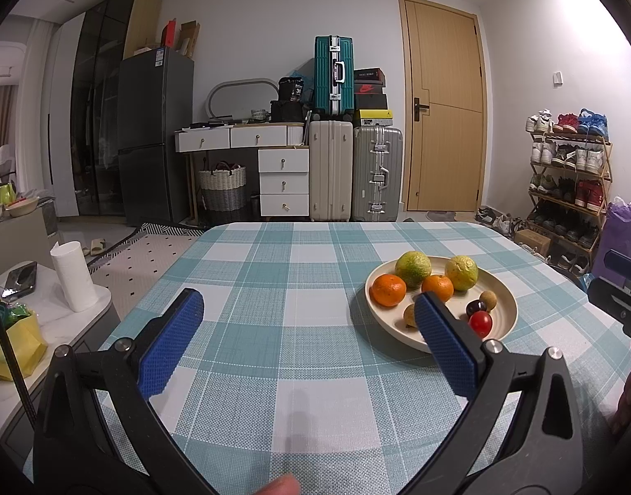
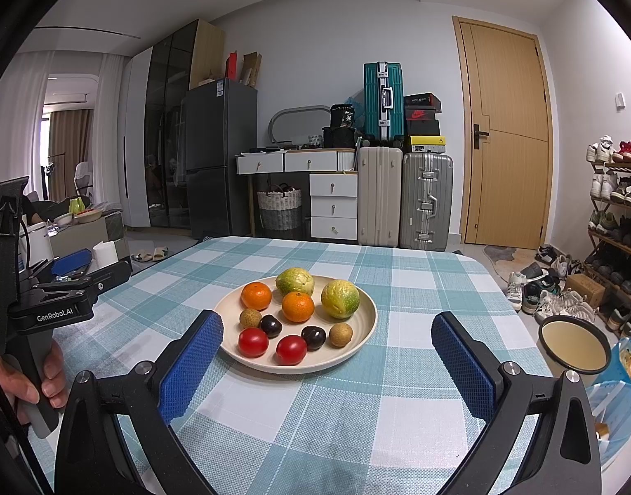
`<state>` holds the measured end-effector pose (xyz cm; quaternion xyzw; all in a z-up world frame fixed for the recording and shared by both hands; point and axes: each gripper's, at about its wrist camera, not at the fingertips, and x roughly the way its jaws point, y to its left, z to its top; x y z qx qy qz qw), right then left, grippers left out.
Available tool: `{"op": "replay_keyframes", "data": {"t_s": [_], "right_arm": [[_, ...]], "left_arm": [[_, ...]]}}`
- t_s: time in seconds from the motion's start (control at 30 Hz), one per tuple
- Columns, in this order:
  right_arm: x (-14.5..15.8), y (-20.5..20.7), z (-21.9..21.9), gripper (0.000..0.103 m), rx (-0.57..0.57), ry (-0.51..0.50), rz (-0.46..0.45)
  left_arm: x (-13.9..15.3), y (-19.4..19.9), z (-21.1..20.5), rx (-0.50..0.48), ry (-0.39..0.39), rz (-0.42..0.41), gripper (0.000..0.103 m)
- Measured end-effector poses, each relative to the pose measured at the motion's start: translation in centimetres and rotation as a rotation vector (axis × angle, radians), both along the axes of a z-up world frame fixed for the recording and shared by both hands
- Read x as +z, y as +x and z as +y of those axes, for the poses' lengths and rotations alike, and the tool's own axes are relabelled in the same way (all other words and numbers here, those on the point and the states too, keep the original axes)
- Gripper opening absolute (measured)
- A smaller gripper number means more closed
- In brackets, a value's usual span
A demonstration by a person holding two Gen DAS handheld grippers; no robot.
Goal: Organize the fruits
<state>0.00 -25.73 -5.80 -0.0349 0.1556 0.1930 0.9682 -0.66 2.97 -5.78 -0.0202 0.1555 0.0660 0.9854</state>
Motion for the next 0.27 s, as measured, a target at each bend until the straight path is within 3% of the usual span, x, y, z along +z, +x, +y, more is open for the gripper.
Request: {"op": "replay_keyframes", "data": {"t_s": [0.27], "right_arm": [[-0.01,-0.01,-0.01,0.103,0.000,0.001,0.000]], "left_arm": [[-0.09,0.11,0.20,0.021,0.000,0.013,0.102]]}}
